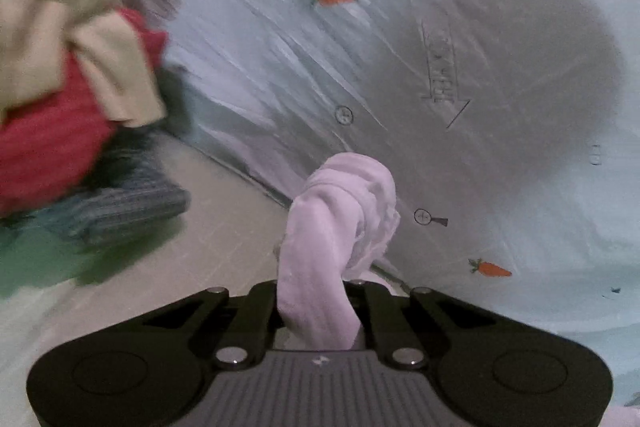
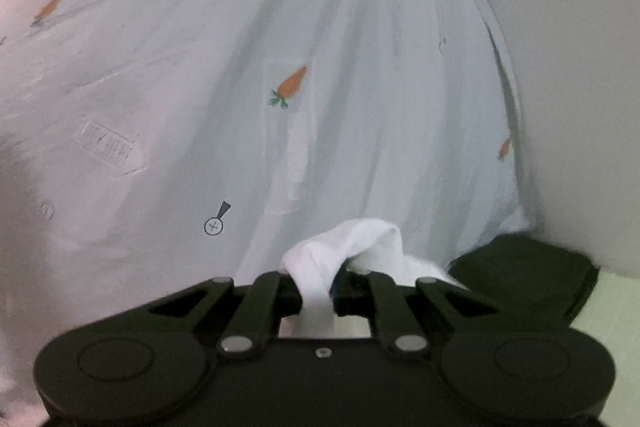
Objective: Fold clothes
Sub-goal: 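Lift the white shirt with both grippers and shake it out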
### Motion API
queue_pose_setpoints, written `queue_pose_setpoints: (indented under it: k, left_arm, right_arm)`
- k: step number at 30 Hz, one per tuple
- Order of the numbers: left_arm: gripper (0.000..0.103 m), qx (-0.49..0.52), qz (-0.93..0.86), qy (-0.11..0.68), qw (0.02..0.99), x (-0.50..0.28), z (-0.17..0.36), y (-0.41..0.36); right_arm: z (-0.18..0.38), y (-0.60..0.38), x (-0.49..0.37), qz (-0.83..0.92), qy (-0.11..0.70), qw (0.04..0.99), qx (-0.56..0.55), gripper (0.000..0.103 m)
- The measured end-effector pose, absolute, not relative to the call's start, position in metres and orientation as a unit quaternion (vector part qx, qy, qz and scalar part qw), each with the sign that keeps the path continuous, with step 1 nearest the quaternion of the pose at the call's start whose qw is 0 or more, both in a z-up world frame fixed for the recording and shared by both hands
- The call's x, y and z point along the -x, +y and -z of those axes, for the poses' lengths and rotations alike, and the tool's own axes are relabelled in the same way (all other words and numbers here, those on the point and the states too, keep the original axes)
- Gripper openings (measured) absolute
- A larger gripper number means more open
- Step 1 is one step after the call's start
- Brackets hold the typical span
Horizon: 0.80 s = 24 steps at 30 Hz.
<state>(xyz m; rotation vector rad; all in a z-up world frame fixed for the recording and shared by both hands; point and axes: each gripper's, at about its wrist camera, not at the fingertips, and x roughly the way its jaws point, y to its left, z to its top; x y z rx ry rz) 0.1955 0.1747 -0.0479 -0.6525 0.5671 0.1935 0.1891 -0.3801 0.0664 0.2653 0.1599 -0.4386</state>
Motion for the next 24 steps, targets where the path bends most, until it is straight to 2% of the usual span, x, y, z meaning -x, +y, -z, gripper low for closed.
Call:
queue_pose_setpoints:
  k: [10, 15, 20, 24]
  left_arm:
    - [0.008, 0.416, -0.159, 0.420, 0.791, -0.083, 0.154, 0.189]
    - [0.007, 0.395, -0.150, 0.423, 0.802, -0.072, 0.143, 0.180]
    - [0.006, 0.373, -0.159, 0.385, 0.829, -0.060, 0.117, 0.183]
    - [0.006, 0.301, -0.203, 0.359, 0.860, -0.051, 0.100, 0.196]
  right_arm:
    - [0.074, -0.391, -0.092, 0.261, 0.303, 0.886, -0.235, 0.007]
    - [0.083, -0.398, -0.055, 0.261, 0.314, 0.872, -0.271, 0.007]
    - [0.069, -0.407, -0.047, 0.250, 0.300, 0.881, -0.267, 0.007]
    - [0.075, -0.402, -0.043, 0.217, 0.318, 0.884, -0.265, 0.007]
